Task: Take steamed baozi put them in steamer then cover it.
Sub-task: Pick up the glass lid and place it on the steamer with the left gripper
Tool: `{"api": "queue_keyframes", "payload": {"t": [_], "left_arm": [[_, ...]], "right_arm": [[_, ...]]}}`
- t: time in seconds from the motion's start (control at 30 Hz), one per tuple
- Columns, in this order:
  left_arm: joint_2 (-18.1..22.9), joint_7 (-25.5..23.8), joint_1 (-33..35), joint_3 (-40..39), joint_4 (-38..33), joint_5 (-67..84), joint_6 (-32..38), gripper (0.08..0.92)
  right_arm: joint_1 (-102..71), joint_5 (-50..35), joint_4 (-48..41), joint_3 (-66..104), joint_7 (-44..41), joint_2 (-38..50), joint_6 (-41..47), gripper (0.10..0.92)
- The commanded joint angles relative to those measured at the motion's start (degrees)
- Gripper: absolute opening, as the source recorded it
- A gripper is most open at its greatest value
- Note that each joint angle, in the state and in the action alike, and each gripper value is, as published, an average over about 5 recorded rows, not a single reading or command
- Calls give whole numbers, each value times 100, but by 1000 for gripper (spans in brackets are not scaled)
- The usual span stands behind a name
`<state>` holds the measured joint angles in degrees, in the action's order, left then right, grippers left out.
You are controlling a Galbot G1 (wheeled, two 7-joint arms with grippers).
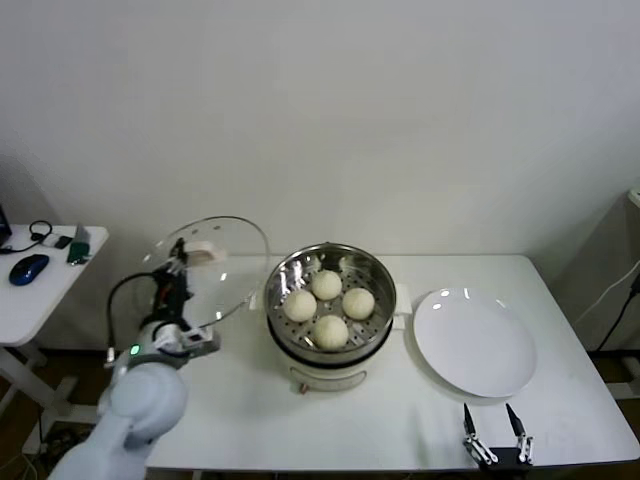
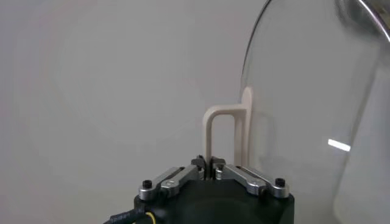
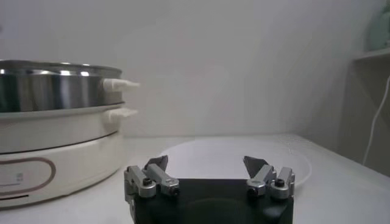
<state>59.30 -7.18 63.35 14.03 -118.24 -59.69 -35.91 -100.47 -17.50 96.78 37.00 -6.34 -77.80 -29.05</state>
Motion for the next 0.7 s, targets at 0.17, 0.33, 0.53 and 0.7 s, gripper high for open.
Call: {"api": "queue_keyframes", "payload": {"t": [0.17, 0.33, 0.53, 0.7], "left_arm": [[1748, -1169, -1270, -2783, 223, -2221, -815, 142], [2316, -1172, -1275, -3009, 733, -2601, -772, 142], [2786, -1072, -1180, -3037, 1205, -2944, -689, 142], [2765, -971, -1149, -2923, 1485, -3099, -631, 142]], "right_arm": [[108, 78, -124, -15, 16, -41, -179, 823], [84, 66, -180, -14, 23, -16, -255, 823], [92, 64, -222, -23, 18, -32, -298, 823], [73, 53, -222, -28, 20, -50, -334, 823]]}}
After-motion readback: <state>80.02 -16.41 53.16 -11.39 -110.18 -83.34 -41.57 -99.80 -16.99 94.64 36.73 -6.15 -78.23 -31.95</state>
